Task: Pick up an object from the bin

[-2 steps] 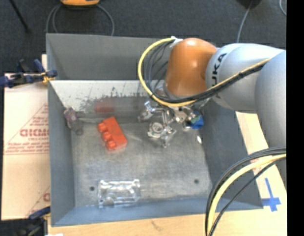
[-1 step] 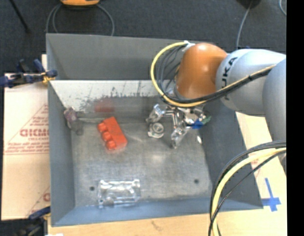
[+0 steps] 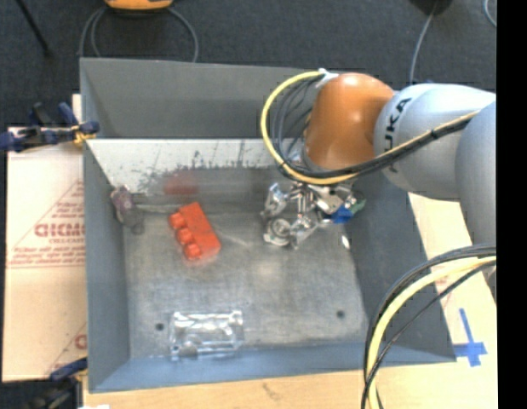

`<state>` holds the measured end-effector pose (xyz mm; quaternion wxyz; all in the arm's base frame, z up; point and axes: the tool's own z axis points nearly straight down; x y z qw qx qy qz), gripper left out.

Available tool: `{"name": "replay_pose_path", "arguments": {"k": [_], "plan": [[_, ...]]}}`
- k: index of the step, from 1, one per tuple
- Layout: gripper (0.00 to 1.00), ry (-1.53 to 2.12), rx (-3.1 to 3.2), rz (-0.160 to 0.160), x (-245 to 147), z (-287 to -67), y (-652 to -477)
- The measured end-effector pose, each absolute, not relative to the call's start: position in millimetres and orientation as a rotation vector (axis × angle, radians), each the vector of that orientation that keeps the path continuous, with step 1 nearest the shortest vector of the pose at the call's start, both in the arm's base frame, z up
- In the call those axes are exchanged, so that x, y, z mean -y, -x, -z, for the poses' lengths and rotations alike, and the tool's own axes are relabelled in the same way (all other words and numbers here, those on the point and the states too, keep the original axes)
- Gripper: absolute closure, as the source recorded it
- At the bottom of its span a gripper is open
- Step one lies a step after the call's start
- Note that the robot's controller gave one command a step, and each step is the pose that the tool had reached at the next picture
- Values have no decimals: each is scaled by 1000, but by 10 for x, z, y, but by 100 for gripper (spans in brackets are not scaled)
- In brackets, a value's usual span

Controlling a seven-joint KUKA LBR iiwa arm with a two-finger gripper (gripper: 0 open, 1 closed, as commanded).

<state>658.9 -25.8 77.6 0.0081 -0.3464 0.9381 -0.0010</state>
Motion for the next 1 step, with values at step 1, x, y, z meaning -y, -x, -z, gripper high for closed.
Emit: {"name": "replay_pose_path", "arguments": {"k": [1], "plan": [[100,1208,-2887,9,282,-2609,-6377]]}}
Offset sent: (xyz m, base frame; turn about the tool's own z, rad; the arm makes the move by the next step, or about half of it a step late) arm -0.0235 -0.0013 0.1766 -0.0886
